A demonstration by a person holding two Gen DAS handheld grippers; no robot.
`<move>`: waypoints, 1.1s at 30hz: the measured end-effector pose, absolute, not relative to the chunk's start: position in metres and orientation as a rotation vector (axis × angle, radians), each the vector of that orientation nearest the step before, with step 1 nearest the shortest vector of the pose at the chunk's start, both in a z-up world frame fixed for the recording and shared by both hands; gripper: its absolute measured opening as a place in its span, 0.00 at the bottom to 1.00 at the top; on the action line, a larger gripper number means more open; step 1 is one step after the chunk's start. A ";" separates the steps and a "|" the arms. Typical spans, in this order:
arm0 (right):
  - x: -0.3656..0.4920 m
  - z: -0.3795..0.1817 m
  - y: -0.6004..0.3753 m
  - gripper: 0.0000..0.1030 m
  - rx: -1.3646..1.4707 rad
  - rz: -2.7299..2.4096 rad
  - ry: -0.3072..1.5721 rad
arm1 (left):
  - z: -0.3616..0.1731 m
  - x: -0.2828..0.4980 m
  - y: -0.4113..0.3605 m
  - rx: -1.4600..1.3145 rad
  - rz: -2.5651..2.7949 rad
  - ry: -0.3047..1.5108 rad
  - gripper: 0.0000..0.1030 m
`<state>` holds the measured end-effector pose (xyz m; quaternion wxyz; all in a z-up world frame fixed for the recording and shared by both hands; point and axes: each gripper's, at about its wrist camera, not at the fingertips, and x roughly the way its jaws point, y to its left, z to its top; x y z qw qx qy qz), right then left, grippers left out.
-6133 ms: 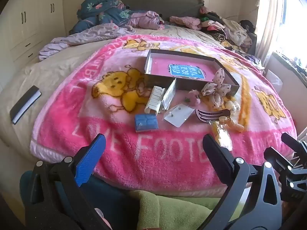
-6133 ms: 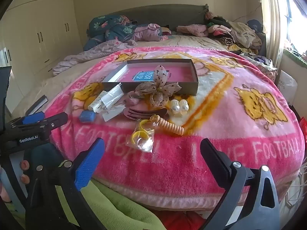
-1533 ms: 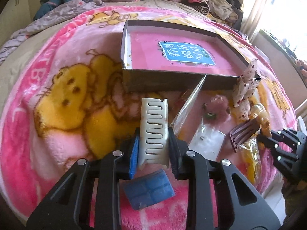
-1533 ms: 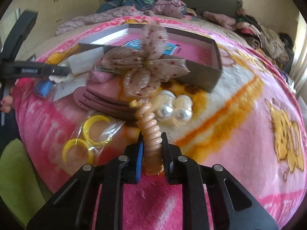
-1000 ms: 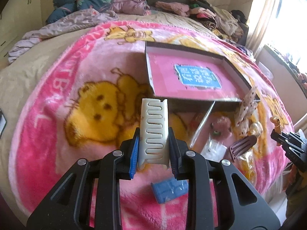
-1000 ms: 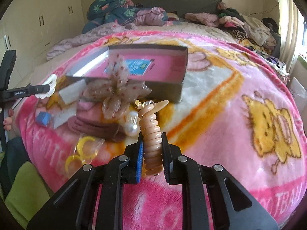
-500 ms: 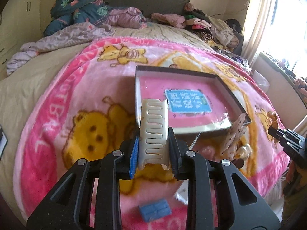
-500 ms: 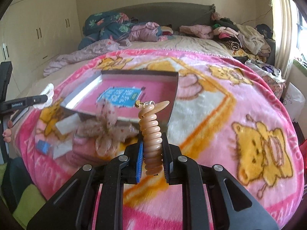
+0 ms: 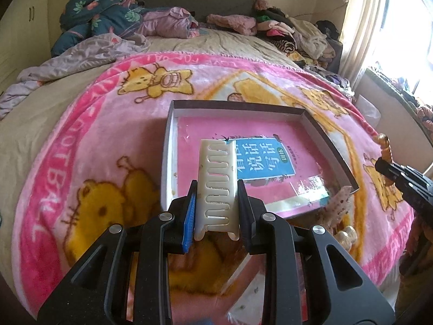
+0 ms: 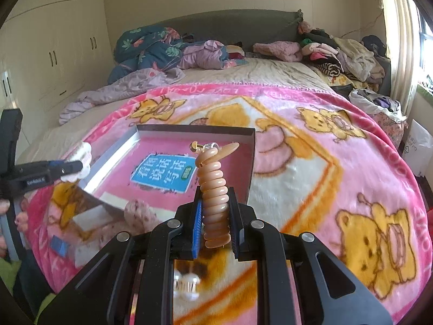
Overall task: Organize jewelry
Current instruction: 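Carry the white comb into the box with the left tool while the right tool places the coiled hair tie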
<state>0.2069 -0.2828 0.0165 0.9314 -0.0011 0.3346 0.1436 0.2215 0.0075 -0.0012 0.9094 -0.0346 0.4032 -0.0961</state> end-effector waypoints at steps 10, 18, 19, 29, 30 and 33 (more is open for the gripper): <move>0.236 0.004 -0.272 0.16 0.008 0.296 0.716 | -0.024 0.249 -0.012 -0.020 -0.221 0.878 0.19; 0.254 -0.019 -0.269 0.16 0.019 0.292 0.770 | -0.044 0.260 -0.015 -0.031 -0.226 0.922 0.19; 0.256 -0.022 -0.269 0.16 0.020 0.292 0.776 | -0.046 0.261 -0.015 -0.031 -0.224 0.926 0.19; 0.264 -0.045 -0.263 0.16 0.015 0.274 0.831 | -0.053 0.257 -0.010 -0.025 -0.211 0.935 0.21; 0.264 -0.047 -0.263 0.17 0.019 0.273 0.838 | -0.053 0.256 -0.009 -0.025 -0.208 0.934 0.24; 0.262 -0.049 -0.265 0.18 0.020 0.263 0.842 | -0.050 0.253 -0.005 -0.028 -0.198 0.934 0.30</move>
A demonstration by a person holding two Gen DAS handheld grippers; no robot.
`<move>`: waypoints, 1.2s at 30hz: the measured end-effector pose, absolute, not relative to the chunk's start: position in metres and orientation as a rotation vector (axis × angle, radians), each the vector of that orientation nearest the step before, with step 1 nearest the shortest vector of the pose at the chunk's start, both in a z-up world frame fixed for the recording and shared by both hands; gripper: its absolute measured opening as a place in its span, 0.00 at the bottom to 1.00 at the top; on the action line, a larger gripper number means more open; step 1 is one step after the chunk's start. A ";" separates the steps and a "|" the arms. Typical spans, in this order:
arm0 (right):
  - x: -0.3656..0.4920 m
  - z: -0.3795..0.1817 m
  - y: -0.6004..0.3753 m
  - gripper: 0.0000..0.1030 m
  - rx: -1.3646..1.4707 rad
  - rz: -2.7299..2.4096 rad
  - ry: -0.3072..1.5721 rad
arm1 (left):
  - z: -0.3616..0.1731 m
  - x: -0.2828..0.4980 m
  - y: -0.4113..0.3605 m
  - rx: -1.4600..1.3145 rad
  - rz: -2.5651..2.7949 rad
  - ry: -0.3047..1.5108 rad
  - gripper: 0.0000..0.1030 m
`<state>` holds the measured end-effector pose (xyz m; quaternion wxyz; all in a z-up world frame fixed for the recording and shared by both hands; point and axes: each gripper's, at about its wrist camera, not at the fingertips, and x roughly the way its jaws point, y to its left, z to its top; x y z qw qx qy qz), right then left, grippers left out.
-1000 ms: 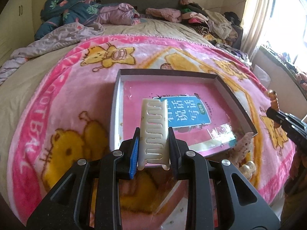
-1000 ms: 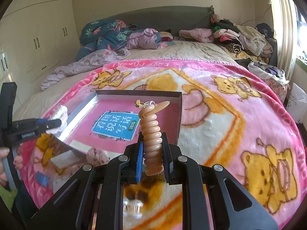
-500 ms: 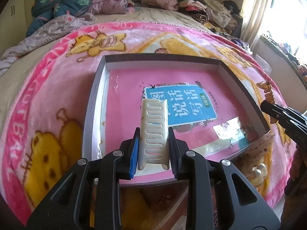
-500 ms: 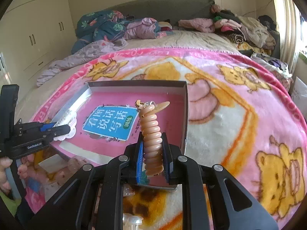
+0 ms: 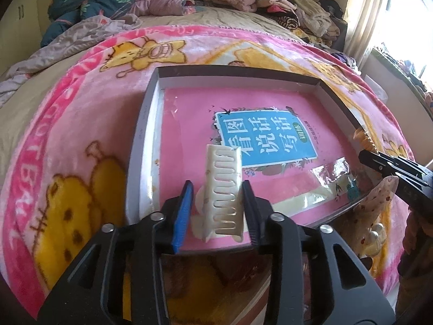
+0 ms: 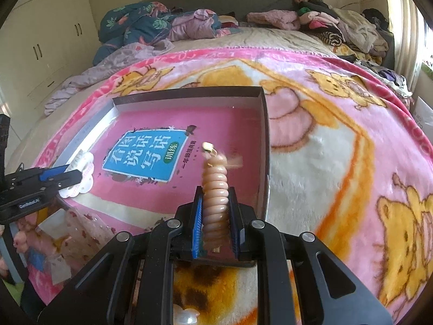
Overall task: Organize jewelry
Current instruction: 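Carry the white comb into the box with the left tool while the right tool places the coiled hair tie, then withdraw both open tools from the box toward the remaining items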
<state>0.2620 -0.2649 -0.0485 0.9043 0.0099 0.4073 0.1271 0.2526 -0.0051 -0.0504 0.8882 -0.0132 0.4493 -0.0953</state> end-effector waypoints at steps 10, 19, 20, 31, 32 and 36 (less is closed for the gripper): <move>0.234 -0.025 -0.278 0.51 0.030 0.233 0.772 | -0.027 0.233 0.011 -0.066 -0.195 0.884 0.41; 0.197 -0.002 -0.285 0.65 0.035 0.233 0.720 | -0.004 0.208 0.021 -0.093 -0.180 0.830 0.58; 0.193 0.000 -0.285 0.67 0.034 0.234 0.716 | -0.002 0.204 0.022 -0.095 -0.179 0.826 0.59; 0.149 0.023 -0.279 0.77 0.001 0.257 0.670 | 0.021 0.172 0.031 -0.110 -0.172 0.773 0.77; 0.147 0.024 -0.278 0.78 -0.003 0.260 0.669 | 0.023 0.168 0.032 -0.110 -0.171 0.767 0.79; 0.132 0.029 -0.272 0.79 -0.026 0.274 0.658 | 0.027 0.158 0.034 -0.112 -0.164 0.751 0.82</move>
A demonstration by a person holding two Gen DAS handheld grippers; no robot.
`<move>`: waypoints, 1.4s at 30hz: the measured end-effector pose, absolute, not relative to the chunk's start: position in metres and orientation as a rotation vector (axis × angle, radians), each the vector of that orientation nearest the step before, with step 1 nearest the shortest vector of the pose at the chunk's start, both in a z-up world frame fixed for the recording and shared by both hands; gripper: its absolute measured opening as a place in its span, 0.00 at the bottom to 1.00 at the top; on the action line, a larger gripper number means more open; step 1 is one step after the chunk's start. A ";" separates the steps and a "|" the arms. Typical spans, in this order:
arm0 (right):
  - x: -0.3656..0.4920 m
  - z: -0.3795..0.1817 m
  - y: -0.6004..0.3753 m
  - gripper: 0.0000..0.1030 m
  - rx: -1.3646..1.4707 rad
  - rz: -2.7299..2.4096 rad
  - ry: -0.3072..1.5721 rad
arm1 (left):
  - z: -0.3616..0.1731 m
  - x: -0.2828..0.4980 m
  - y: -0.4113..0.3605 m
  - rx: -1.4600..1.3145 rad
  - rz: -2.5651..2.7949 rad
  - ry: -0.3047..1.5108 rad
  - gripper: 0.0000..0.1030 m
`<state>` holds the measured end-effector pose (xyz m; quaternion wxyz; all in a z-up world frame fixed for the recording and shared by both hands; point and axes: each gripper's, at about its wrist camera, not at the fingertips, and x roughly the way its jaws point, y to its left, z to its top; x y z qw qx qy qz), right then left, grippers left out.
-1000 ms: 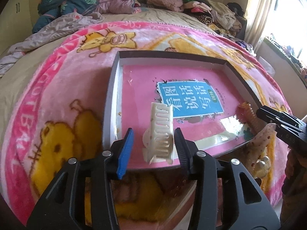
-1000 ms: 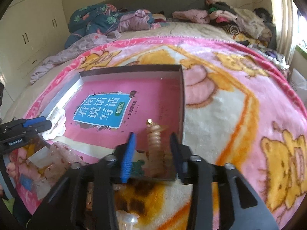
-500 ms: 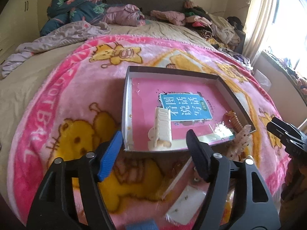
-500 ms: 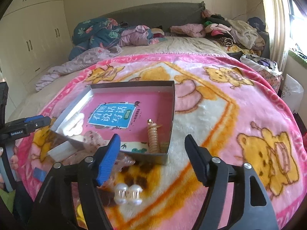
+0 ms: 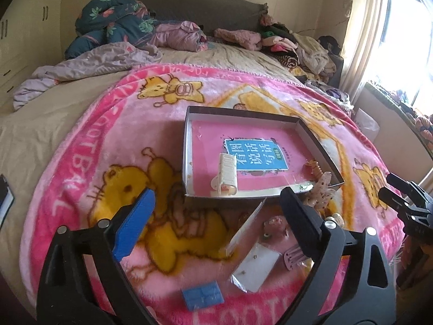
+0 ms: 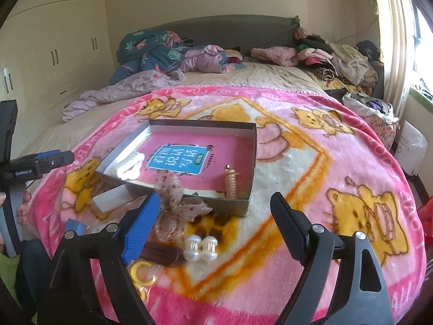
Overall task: Organize jewelry
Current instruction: 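Withdraw both open tools from the box toward the remaining items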
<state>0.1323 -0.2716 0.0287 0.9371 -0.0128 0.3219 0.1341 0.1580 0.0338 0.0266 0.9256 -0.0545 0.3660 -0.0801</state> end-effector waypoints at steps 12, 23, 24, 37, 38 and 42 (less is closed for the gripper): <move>0.102 0.025 -0.252 0.81 -0.036 0.332 0.676 | 0.024 0.126 0.047 -0.111 -0.142 0.746 0.83; 0.083 0.011 -0.234 0.82 -0.056 0.380 0.721 | 0.010 0.107 0.056 -0.118 -0.127 0.771 0.83; 0.083 0.010 -0.233 0.82 -0.056 0.383 0.725 | 0.007 0.105 0.056 -0.117 -0.124 0.775 0.83; 0.077 -0.025 -0.212 0.82 -0.033 0.429 0.820 | -0.017 0.090 0.061 -0.097 -0.100 0.817 0.83; 0.076 -0.028 -0.210 0.82 -0.026 0.432 0.828 | -0.018 0.089 0.061 -0.096 -0.099 0.819 0.83; 0.076 -0.041 -0.203 0.82 -0.029 0.430 0.856 | -0.023 0.087 0.060 -0.093 -0.104 0.832 0.83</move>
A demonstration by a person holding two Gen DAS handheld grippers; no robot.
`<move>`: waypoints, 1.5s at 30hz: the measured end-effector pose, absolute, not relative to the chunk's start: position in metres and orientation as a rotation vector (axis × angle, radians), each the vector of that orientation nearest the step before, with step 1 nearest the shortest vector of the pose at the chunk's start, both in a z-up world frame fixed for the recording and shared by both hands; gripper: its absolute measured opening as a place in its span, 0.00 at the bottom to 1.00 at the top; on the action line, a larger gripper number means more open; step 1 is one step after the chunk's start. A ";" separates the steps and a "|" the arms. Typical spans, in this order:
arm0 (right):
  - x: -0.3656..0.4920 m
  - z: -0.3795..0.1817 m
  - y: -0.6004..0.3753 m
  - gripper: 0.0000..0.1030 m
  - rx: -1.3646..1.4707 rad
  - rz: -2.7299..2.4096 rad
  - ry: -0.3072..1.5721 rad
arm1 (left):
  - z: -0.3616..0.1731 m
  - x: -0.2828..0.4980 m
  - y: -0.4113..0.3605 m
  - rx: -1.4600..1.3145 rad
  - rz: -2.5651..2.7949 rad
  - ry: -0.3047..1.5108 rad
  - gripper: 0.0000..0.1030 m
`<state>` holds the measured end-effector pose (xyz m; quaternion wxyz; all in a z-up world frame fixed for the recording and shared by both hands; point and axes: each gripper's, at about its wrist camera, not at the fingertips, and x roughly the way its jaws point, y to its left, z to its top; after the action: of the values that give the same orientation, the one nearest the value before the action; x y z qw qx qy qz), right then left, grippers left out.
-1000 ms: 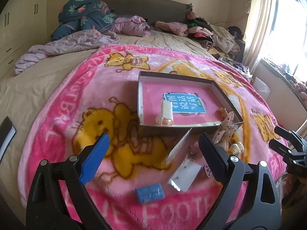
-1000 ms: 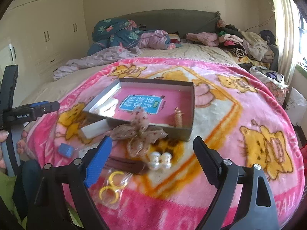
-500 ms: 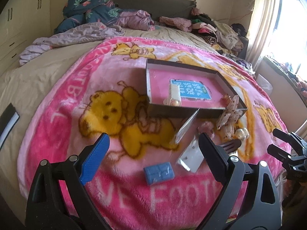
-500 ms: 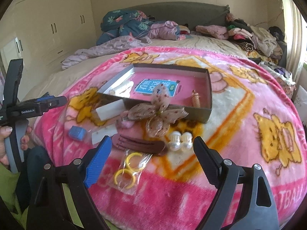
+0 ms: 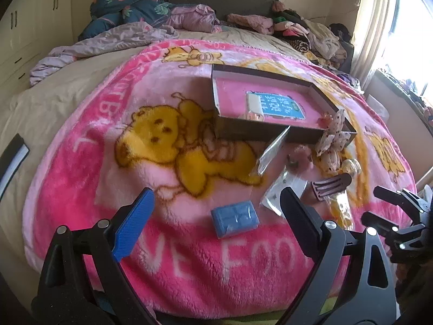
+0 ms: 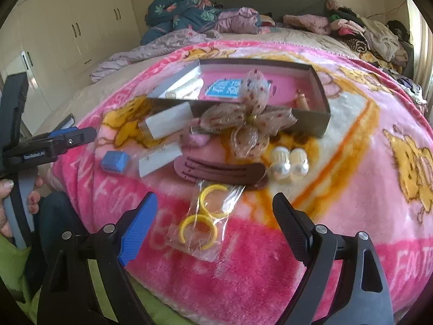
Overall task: Organize jewelry
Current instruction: 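Withdraw both open tools from the box toward the remaining items, then grasp the blue block with the left tool while the right tool grasps the yellow-ring bag, then lower the blue block into the box with the left tool while the right tool drops the ring bag inside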
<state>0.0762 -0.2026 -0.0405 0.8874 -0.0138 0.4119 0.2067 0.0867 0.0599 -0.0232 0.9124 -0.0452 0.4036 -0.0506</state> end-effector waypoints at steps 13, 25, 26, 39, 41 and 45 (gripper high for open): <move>0.080 -0.071 -0.179 0.74 -0.055 0.414 0.913 | -0.049 0.085 0.048 -0.081 -0.113 0.890 0.83; 0.087 -0.087 -0.187 0.44 -0.043 0.403 0.924 | -0.071 0.096 0.035 -0.103 -0.106 0.918 0.68; 0.087 -0.086 -0.187 0.43 -0.048 0.405 0.923 | -0.073 0.098 0.034 -0.103 -0.104 0.920 0.65; 0.076 -0.062 -0.197 0.41 -0.050 0.448 0.876 | -0.061 0.090 0.033 -0.073 -0.116 0.871 0.36; 0.075 -0.058 -0.199 0.41 -0.050 0.446 0.866 | -0.058 0.089 0.035 -0.074 -0.116 0.864 0.36; 0.076 -0.050 -0.206 0.41 -0.045 0.426 0.845 | -0.050 0.089 0.035 -0.080 -0.125 0.849 0.36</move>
<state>0.0758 -0.2059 -0.0498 0.8900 -0.0218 0.4067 0.2051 0.0887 0.0348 -0.0504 0.9086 -0.0387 0.4116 -0.0603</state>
